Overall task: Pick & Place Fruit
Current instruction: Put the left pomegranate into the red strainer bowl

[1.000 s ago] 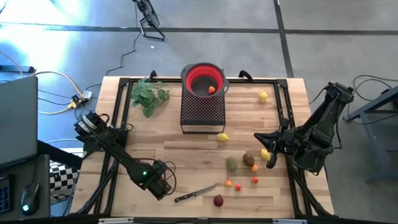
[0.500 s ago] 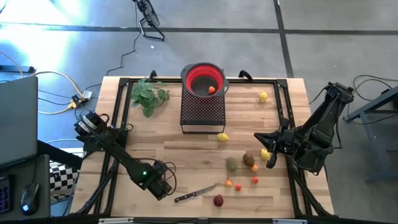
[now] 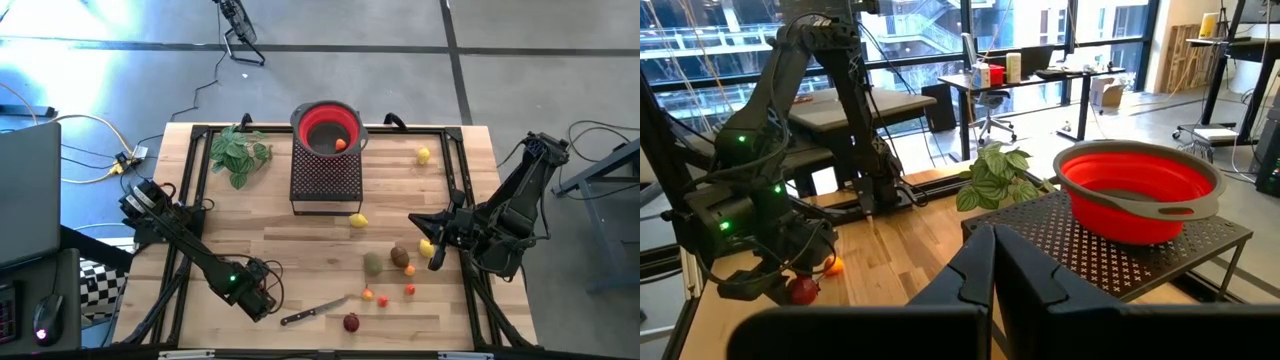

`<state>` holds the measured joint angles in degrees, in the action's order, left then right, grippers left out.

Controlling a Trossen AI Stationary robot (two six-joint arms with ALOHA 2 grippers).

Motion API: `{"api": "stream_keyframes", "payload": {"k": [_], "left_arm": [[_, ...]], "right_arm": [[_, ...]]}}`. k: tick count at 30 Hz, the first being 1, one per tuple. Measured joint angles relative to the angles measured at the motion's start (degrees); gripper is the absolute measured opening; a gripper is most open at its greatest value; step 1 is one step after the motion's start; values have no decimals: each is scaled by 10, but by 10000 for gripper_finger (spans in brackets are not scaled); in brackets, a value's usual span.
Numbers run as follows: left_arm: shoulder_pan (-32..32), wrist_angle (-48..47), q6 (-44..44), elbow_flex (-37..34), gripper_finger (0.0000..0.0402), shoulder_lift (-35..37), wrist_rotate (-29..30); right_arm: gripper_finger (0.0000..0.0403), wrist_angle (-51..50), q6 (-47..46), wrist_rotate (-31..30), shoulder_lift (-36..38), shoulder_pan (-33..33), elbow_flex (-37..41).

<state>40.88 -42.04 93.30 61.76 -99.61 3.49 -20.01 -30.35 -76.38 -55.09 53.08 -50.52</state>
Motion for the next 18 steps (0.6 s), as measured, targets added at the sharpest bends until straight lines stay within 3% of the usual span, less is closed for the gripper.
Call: {"api": "stream_keyframes", "payload": {"k": [18], "left_arm": [[0,5,30,0,214,0,0]], "right_arm": [[3,0,0,1,0,0,0]]}}
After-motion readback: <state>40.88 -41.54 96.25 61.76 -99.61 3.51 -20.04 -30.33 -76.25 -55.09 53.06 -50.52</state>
